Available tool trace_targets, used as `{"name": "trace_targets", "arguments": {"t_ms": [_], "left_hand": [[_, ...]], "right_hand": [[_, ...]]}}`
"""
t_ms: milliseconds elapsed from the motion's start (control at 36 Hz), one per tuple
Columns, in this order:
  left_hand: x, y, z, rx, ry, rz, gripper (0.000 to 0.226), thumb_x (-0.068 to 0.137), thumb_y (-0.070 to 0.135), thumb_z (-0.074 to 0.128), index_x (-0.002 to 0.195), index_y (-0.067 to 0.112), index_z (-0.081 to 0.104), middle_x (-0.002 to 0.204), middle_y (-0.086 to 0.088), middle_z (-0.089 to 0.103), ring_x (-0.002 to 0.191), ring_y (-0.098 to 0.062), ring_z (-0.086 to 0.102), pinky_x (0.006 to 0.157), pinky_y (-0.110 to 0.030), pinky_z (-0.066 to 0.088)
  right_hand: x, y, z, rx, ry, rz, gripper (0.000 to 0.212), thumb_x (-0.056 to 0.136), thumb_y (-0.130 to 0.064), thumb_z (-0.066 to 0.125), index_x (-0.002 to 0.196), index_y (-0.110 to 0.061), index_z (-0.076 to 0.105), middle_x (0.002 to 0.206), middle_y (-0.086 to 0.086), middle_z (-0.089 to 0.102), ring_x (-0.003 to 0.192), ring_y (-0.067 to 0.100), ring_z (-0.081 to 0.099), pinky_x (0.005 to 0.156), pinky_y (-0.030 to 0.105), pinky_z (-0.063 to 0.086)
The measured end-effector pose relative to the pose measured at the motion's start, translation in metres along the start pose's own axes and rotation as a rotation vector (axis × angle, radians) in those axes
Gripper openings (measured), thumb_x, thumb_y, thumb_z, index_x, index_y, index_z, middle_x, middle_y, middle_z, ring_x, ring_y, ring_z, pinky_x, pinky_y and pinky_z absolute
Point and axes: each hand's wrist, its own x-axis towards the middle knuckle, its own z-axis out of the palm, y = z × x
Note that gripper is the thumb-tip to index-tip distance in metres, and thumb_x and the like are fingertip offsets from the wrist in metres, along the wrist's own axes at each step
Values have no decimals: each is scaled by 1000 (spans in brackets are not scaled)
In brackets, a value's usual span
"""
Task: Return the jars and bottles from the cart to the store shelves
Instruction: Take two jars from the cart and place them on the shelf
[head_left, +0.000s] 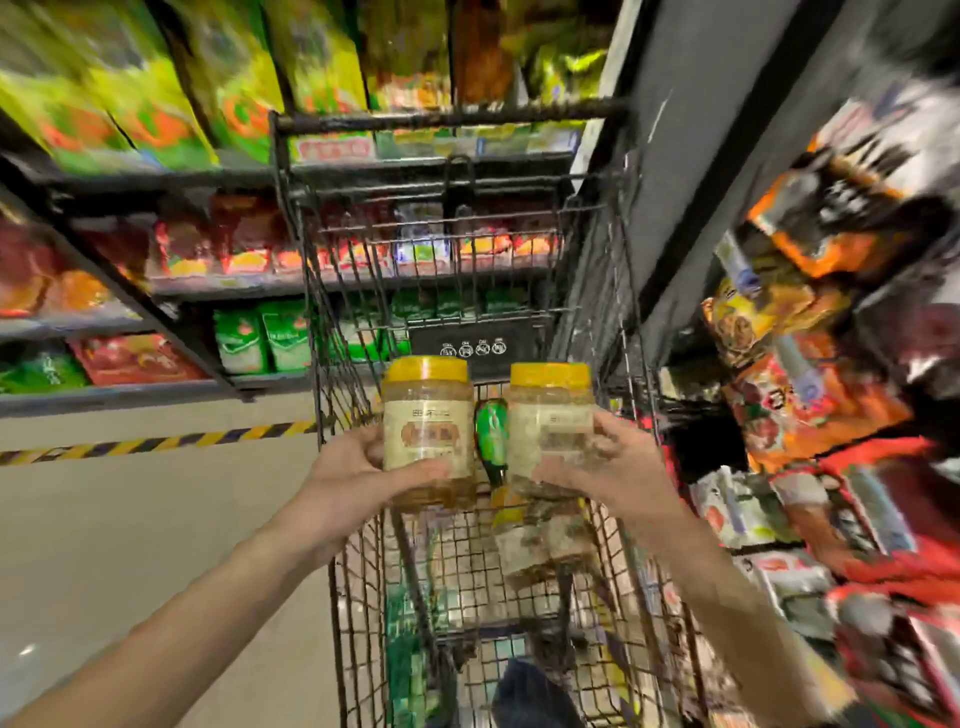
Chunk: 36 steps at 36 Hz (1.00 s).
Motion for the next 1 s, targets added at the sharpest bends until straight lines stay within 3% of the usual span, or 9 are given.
{"name": "trace_targets", "arguments": {"t_ms": [111, 250, 361, 445, 611, 667, 834, 917, 1000], "left_hand": [[-23, 25, -2, 7, -85, 159, 40, 67, 3, 77, 103, 11, 63, 89, 2, 75, 75, -4, 71, 59, -12, 52], [-58, 50, -1, 35, -206, 354, 51, 67, -1, 77, 114, 3, 59, 98, -2, 72, 81, -5, 71, 66, -12, 54], [-92, 68, 10, 55, -350, 448, 55, 62, -2, 82, 112, 1, 60, 94, 0, 73, 75, -3, 70, 63, -11, 53], [-120, 78, 25, 81, -452, 529, 48, 62, 0, 80, 106, 8, 62, 90, 6, 74, 77, -5, 71, 65, -12, 54], [-182, 91, 76, 146, -692, 651, 46, 60, 5, 80, 100, 19, 63, 90, 11, 75, 82, -6, 71, 66, -13, 54], [-204, 91, 99, 164, -773, 683, 47, 57, 8, 81, 99, 21, 64, 88, 12, 75, 82, -6, 71, 66, -13, 54], [-286, 77, 173, 184, -1022, 759, 41, 65, -3, 77, 89, 26, 61, 71, 23, 71, 71, 6, 68, 58, -7, 50], [-336, 63, 206, 205, -1133, 784, 42, 63, 1, 80, 92, 25, 62, 77, 18, 73, 77, 3, 69, 62, -7, 51], [-388, 43, 235, 194, -1234, 794, 40, 62, 1, 80, 91, 22, 63, 78, 16, 74, 76, 2, 69, 62, -7, 51]], "right_hand": [[-51, -30, -2, 73, 140, -100, 60, 35, -15, 88, 90, -22, 64, 73, -11, 74, 73, 4, 70, 68, 20, 56], [-125, -50, 1, 65, 341, -242, 51, 56, 11, 80, 93, -21, 62, 68, -16, 72, 67, -4, 67, 62, 12, 53], [-191, -63, 5, 51, 516, -331, 49, 49, -2, 82, 90, -22, 62, 69, -18, 72, 68, -6, 66, 64, 11, 51], [-245, -70, 1, 26, 633, -367, 51, 54, 8, 81, 95, -17, 63, 72, -19, 72, 70, -8, 65, 64, 8, 49], [-359, -74, -4, -30, 912, -351, 84, 37, -42, 91, 113, -20, 62, 102, -4, 72, 97, 9, 67, 82, 25, 53], [-401, -71, -4, -49, 1011, -350, 87, 39, -43, 91, 117, -20, 60, 104, -4, 72, 99, 10, 67, 89, 32, 52], [-527, -51, 4, -86, 1284, -322, 82, 40, -35, 83, 117, -20, 58, 104, -4, 71, 98, 7, 66, 91, 29, 52], [-591, -34, 10, -86, 1425, -309, 84, 39, -34, 83, 117, -21, 56, 103, -9, 69, 94, 0, 66, 89, 27, 53], [-657, -16, 19, -90, 1527, -292, 95, 41, -41, 86, 126, -16, 54, 109, -4, 69, 103, 8, 65, 94, 34, 52]]}}
